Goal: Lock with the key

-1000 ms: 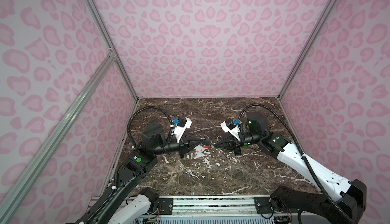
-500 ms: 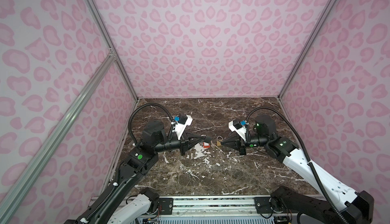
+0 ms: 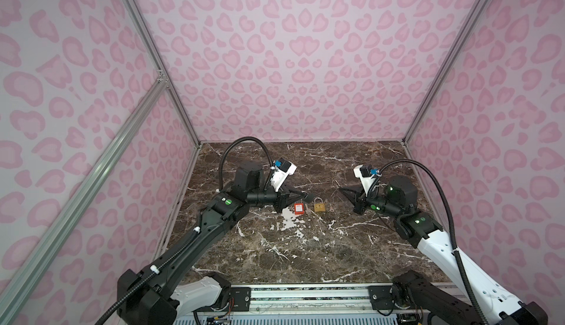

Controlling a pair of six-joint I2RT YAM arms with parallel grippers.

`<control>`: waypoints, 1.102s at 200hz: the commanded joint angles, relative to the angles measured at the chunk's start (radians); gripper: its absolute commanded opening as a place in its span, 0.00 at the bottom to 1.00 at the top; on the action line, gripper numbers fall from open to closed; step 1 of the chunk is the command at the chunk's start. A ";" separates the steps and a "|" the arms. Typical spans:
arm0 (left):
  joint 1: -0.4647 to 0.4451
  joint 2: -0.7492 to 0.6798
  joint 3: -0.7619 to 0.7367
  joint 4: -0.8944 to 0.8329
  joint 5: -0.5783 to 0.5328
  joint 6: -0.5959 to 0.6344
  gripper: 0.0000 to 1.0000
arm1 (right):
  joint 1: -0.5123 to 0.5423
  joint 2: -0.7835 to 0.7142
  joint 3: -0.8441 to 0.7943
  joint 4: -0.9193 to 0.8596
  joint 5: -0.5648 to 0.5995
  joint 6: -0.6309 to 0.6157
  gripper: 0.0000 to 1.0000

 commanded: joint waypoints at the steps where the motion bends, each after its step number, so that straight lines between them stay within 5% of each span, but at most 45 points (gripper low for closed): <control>1: -0.023 0.095 0.052 -0.021 -0.011 0.075 0.04 | -0.041 -0.012 -0.018 0.036 0.054 0.053 0.00; 67: -0.135 0.552 0.349 -0.099 -0.022 0.170 0.03 | -0.182 -0.077 -0.042 0.009 0.067 0.063 0.00; 128: -0.172 0.956 0.676 -0.142 0.041 0.116 0.03 | -0.343 -0.058 0.007 -0.068 -0.012 0.017 0.00; 220: -0.185 1.166 0.894 -0.295 0.050 0.121 0.03 | -0.368 -0.071 -0.003 -0.071 -0.058 0.024 0.00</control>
